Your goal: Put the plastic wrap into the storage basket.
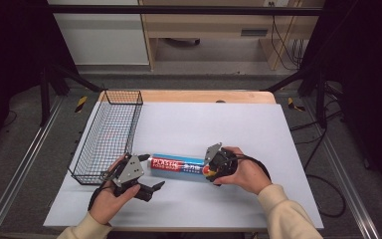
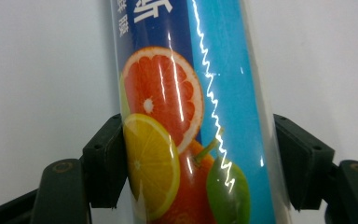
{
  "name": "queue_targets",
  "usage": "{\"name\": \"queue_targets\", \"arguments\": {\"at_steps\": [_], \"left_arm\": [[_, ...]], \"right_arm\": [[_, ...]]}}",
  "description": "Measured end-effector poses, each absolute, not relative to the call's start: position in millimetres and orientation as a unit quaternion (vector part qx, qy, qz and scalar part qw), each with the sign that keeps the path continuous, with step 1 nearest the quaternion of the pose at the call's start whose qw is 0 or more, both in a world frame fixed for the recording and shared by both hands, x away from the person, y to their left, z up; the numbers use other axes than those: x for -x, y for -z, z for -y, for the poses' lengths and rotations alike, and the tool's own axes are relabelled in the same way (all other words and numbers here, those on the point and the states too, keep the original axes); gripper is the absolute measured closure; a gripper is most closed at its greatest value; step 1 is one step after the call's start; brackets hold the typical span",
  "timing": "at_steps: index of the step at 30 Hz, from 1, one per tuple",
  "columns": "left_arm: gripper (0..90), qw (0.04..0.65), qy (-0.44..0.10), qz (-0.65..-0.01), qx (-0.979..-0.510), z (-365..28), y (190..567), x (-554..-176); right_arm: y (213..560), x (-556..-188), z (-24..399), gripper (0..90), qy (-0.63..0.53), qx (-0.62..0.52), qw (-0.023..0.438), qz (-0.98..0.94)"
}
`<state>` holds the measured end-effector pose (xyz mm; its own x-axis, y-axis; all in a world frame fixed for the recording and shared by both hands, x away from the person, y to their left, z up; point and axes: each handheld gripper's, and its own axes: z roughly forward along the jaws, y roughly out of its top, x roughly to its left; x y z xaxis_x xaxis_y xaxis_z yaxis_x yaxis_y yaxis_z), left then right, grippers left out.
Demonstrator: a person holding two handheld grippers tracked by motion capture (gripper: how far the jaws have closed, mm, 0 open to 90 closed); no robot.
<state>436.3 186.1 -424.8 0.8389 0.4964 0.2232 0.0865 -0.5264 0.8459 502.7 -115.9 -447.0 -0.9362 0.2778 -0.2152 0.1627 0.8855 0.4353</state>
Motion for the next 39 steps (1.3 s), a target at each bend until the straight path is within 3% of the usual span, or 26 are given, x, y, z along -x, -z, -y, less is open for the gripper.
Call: {"name": "queue_targets", "arguments": {"at_steps": [4, 12, 21, 39], "left_arm": [[4.6, 0.432, -0.236, -0.147, -0.858, -180, 419, -439], [4.0, 0.399, -0.235, -0.102, -0.880, -151, 388, -457], [4.2, 0.370, -0.253, -0.058, -0.892, -123, 374, -471], [5.2, 0.343, -0.254, -0.046, -0.903, -104, 372, -478]], "right_arm": [[437, -502, 123, 29.0, -0.226, -0.119, 0.134, -0.958], [397, -499, 141, 29.4, -0.202, -0.096, 0.175, -0.959], [376, -492, 148, 29.6, -0.190, -0.090, 0.198, -0.958], [350, -482, 135, 29.8, -0.175, -0.053, 0.226, -0.957]]}}
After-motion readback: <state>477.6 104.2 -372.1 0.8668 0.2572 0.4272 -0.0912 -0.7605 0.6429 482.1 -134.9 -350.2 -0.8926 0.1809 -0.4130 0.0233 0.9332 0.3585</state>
